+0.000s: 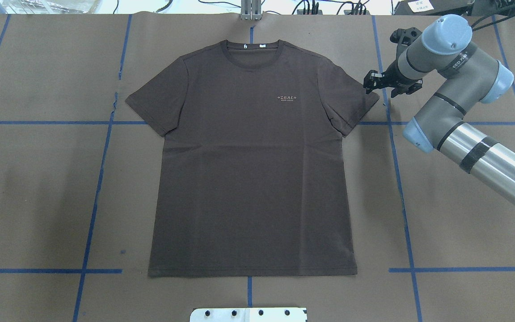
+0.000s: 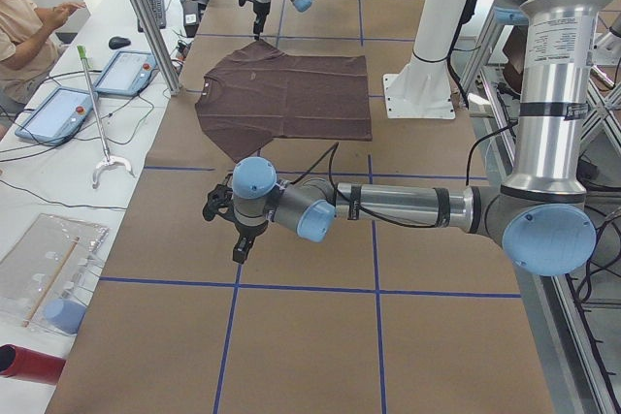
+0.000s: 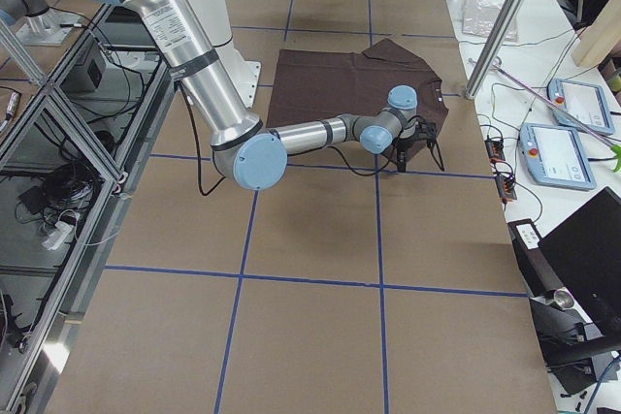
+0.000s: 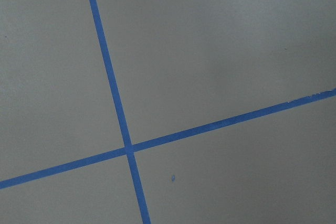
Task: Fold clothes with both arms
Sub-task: 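Move the right gripper to the shirt's shoulder and sleeve nearest it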
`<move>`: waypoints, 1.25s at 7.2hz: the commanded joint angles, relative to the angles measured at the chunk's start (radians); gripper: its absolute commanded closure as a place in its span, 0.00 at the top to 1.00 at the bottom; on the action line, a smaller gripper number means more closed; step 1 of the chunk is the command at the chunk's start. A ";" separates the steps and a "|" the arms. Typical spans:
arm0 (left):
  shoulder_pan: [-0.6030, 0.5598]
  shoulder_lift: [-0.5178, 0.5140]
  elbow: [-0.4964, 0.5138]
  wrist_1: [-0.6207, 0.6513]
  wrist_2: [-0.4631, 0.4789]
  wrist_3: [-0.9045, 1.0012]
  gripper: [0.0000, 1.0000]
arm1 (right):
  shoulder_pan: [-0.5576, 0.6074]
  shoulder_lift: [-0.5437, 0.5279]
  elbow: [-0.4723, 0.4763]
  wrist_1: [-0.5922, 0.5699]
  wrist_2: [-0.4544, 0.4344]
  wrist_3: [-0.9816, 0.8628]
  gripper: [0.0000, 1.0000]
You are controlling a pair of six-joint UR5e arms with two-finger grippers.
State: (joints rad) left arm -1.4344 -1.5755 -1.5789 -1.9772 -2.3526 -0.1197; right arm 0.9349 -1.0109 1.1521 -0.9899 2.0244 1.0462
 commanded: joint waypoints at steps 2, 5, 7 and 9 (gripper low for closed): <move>0.000 0.000 0.000 -0.002 -0.001 0.000 1.00 | -0.011 0.008 -0.015 0.000 -0.003 0.005 0.60; 0.000 0.000 0.003 -0.005 -0.001 0.000 1.00 | -0.011 0.008 -0.012 0.002 -0.001 0.025 0.00; 0.000 0.000 0.008 -0.006 -0.001 0.000 1.00 | -0.011 0.024 0.033 0.000 0.007 0.040 0.00; 0.000 0.000 0.007 -0.008 -0.001 0.000 1.00 | -0.060 0.110 0.044 -0.001 0.004 0.196 0.00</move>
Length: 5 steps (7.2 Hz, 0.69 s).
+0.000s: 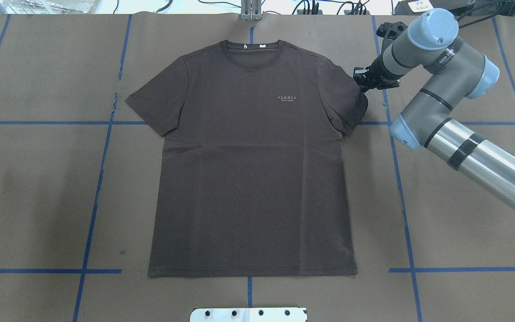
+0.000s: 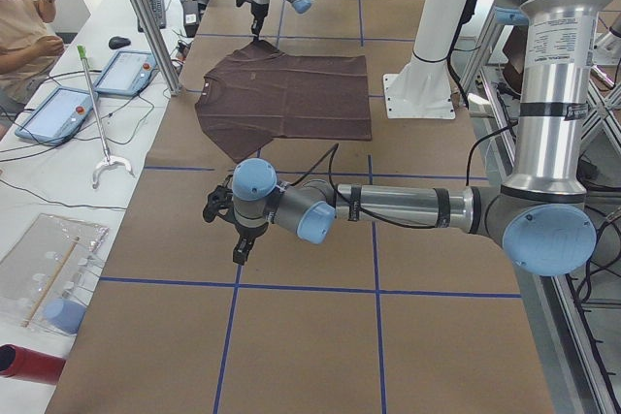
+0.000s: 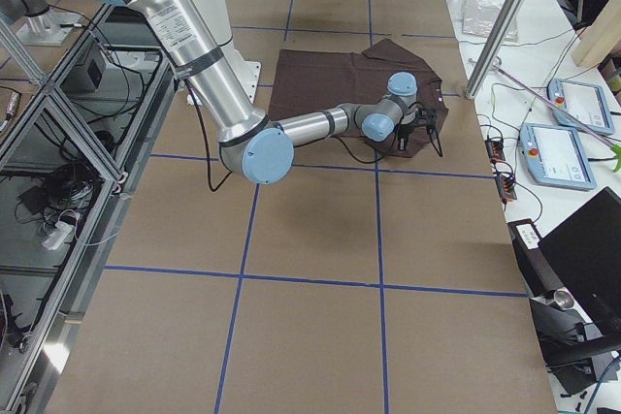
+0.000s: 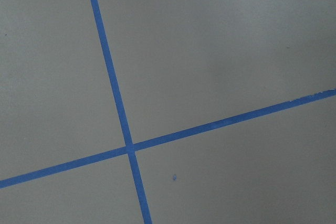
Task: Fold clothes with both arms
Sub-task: 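Move the right gripper to the shirt's shoulder and sleeve nearest it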
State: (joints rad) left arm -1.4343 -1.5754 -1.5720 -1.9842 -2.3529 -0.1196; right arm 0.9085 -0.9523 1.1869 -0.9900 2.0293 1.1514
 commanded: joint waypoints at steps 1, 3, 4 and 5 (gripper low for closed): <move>0.000 0.000 -0.002 -0.002 0.000 0.000 1.00 | -0.084 0.111 -0.015 -0.004 -0.021 0.141 0.00; 0.000 -0.003 -0.011 -0.010 -0.002 -0.002 1.00 | -0.134 0.237 -0.134 -0.002 -0.117 0.185 0.00; 0.000 -0.006 -0.013 -0.028 -0.020 -0.035 1.00 | -0.144 0.237 -0.135 0.001 -0.130 0.182 0.84; 0.018 -0.008 -0.002 -0.085 -0.069 -0.067 1.00 | -0.146 0.234 -0.121 0.002 -0.138 0.191 1.00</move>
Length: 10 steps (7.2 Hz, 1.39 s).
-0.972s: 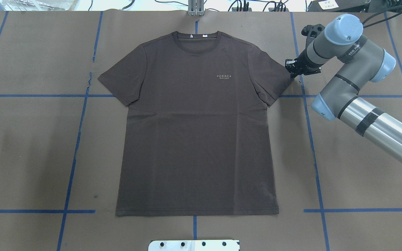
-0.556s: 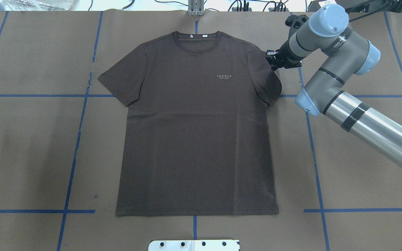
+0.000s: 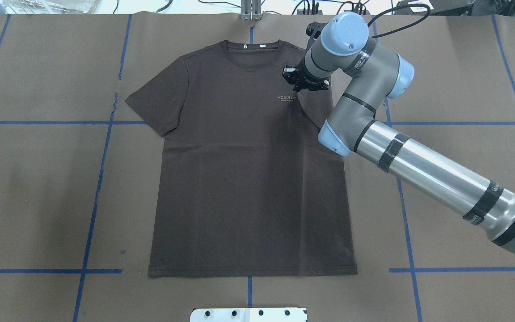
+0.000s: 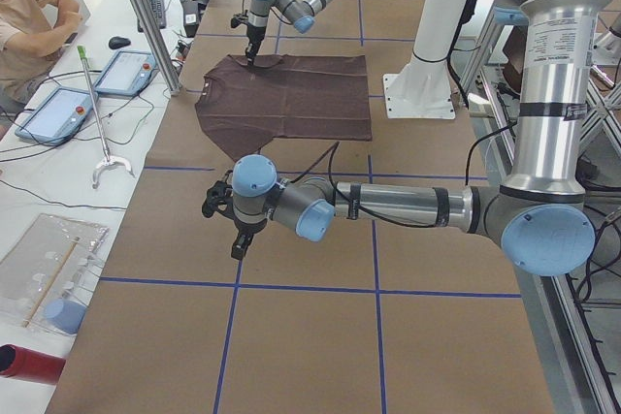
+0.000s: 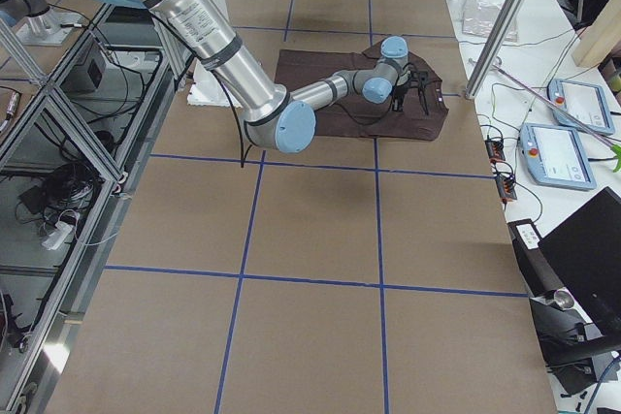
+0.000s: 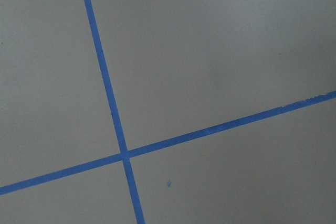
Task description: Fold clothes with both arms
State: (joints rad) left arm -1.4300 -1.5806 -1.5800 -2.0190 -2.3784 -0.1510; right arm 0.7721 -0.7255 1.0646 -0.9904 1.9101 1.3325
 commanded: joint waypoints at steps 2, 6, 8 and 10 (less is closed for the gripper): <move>0.132 -0.158 0.118 -0.142 -0.036 -0.254 1.00 | -0.005 -0.018 0.095 -0.008 -0.008 0.017 1.00; 0.432 -0.453 0.250 -0.144 0.222 -0.914 1.00 | 0.029 -0.201 0.342 -0.028 0.010 0.017 1.00; 0.466 -0.507 0.290 -0.144 0.263 -1.001 1.00 | 0.036 -0.233 0.364 -0.028 0.006 0.013 1.00; 0.531 -0.596 0.414 -0.147 0.351 -1.000 0.94 | 0.041 -0.235 0.354 -0.031 0.007 0.001 1.00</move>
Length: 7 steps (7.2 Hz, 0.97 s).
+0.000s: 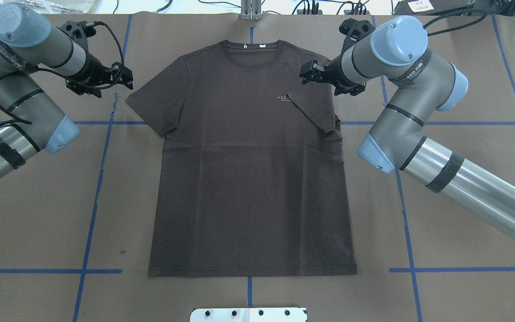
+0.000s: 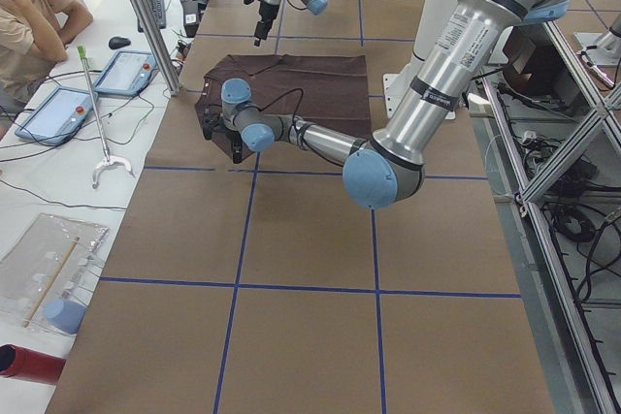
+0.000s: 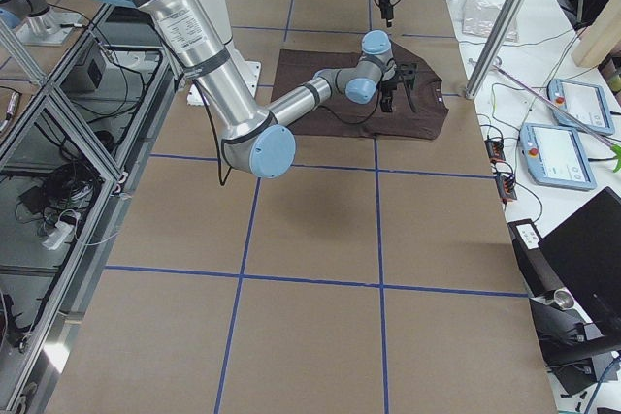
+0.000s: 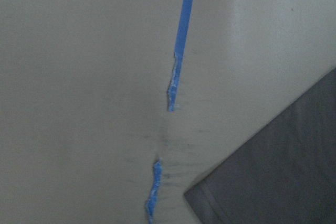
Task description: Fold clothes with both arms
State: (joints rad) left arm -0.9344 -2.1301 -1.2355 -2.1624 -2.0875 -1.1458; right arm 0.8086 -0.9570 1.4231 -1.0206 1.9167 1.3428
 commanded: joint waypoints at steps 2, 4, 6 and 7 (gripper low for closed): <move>0.039 -0.065 0.088 -0.001 0.072 0.008 0.90 | 0.006 -0.005 -0.001 -0.003 0.001 -0.007 1.00; 0.039 -0.073 0.113 -0.001 0.121 0.036 0.82 | 0.004 -0.012 -0.004 -0.001 -0.002 -0.010 1.00; 0.054 -0.065 0.113 0.001 0.122 0.038 0.68 | 0.003 -0.014 -0.004 0.000 -0.002 -0.008 1.00; 0.055 -0.063 0.114 0.001 0.122 0.043 0.68 | 0.003 -0.014 -0.004 0.001 -0.004 -0.007 1.00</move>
State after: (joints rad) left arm -0.8820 -2.1965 -1.1229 -2.1619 -1.9668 -1.1076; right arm 0.8119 -0.9703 1.4186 -1.0207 1.9141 1.3348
